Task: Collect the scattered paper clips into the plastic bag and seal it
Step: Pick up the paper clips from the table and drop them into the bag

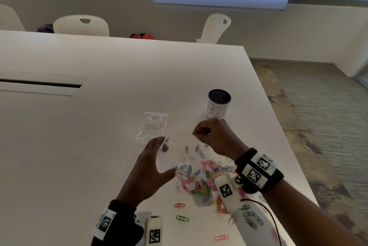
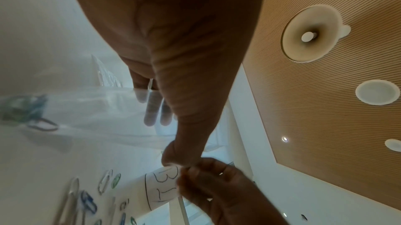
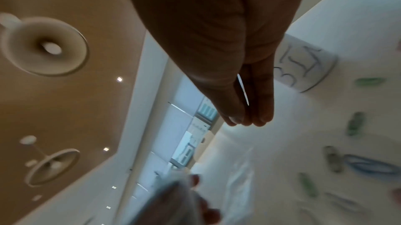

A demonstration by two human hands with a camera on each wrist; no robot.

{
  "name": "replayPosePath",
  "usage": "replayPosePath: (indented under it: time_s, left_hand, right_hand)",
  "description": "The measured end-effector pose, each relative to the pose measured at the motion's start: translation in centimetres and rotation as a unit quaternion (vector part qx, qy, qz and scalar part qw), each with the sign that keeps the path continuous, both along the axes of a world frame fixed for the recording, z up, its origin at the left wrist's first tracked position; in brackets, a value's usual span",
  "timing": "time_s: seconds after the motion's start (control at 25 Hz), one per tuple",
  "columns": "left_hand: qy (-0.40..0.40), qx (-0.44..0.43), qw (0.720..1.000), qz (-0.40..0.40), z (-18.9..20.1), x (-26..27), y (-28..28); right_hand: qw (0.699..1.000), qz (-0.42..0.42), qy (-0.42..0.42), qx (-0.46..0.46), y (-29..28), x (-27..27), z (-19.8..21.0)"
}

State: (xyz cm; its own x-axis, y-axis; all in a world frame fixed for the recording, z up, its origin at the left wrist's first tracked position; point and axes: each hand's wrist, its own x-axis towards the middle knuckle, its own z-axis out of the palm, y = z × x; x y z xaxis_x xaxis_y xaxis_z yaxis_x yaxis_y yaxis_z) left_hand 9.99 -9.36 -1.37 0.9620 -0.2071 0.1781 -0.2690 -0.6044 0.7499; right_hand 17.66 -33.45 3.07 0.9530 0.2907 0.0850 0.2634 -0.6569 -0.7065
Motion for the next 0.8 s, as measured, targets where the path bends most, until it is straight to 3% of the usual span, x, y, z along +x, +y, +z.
replayPosePath:
  time_s: [0.2,0.6,0.8]
  left_hand:
    - [-0.007,0.004,1.000,0.023,0.4,0.0,1.8]
    - [-0.010,0.012,1.000,0.027,0.0,0.4,2.0]
    - [-0.006,0.018,1.000,0.022,-0.3,0.3,1.8]
  right_hand:
    - [0.982,0.097,0.023,-0.160,1.2,1.9,-4.0]
    - [0.923,0.310,0.022,-0.226,3.6,-1.6,-5.1]
    - [0.918,0.322,0.013,-0.232,2.2,-2.1,-4.3]
